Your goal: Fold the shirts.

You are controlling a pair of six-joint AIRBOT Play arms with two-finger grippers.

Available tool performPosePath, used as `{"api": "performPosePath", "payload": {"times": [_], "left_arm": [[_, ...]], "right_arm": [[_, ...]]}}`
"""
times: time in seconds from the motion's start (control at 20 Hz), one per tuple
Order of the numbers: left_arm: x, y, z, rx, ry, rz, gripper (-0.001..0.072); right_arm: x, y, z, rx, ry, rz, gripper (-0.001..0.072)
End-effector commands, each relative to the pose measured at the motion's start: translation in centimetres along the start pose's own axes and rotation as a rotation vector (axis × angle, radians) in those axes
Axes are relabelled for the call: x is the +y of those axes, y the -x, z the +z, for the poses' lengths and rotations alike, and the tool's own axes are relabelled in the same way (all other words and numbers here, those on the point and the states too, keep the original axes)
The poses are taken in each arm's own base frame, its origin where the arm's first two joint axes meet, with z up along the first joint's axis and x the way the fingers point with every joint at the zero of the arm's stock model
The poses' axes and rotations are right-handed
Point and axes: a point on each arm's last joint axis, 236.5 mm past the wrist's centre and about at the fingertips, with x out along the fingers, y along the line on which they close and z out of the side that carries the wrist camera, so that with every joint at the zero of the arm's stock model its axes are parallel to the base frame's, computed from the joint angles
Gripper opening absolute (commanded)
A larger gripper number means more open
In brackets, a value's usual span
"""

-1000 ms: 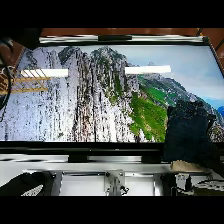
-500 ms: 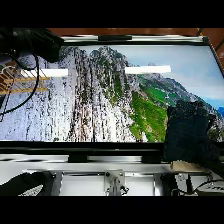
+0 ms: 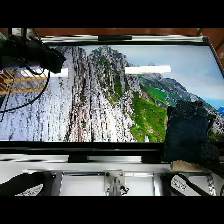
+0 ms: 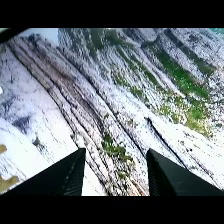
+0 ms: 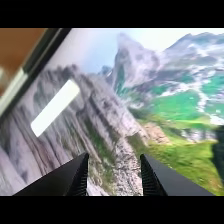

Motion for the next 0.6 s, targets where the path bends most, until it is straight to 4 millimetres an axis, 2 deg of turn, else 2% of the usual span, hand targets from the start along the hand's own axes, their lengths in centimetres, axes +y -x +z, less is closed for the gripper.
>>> {"api": "performPosePath", "payload": {"times": [0.0, 0.05, 0.15, 0.25, 0.3, 0.4, 0.45, 0.5, 0.55], "left_arm": [[2.8, -2.6, -6.1, 0.243, 0.175, 0.040, 0.0460], [3.7, -3.6, -8.3, 0.329, 0.197, 0.048, 0.0460], [4.2, -5.7, -11.5, 0.462, 0.219, 0.047, 0.0459], [3.3, -7.8, -14.4, 0.587, 0.219, 0.026, 0.0459], [2.9, -8.8, -15.6, 0.639, 0.233, 0.021, 0.0460], [2.5, -10.5, -17.1, 0.696, 0.274, 0.027, 0.0461], [2.4, -11.0, -17.4, 0.702, 0.292, 0.033, 0.0486], [2.3, -11.3, -17.6, 0.699, 0.320, 0.040, 0.0584], [1.9, -11.4, -17.5, 0.694, 0.342, 0.031, 0.0631]], "right_arm": [[7.3, -10.8, -6.4, 0.101, 0.306, 0.039, 0.0457], [7.9, -12.8, -8.8, 0.132, 0.426, 0.000, 0.0457], [7.5, -15.5, -12.8, 0.199, 0.606, -0.105, 0.0457], [7.0, -16.8, -16.9, 0.317, 0.719, -0.142, 0.0458], [6.3, -17.0, -18.3, 0.375, 0.740, -0.161, 0.0458], [4.5, -16.7, -19.9, 0.468, 0.753, -0.213, 0.0458], [3.7, -16.4, -20.2, 0.500, 0.756, -0.241, 0.0458], [3.1, -16.1, -20.1, 0.513, 0.772, -0.266, 0.0458], [2.5, -15.8, -20.1, 0.527, 0.798, -0.285, 0.0458]]}}
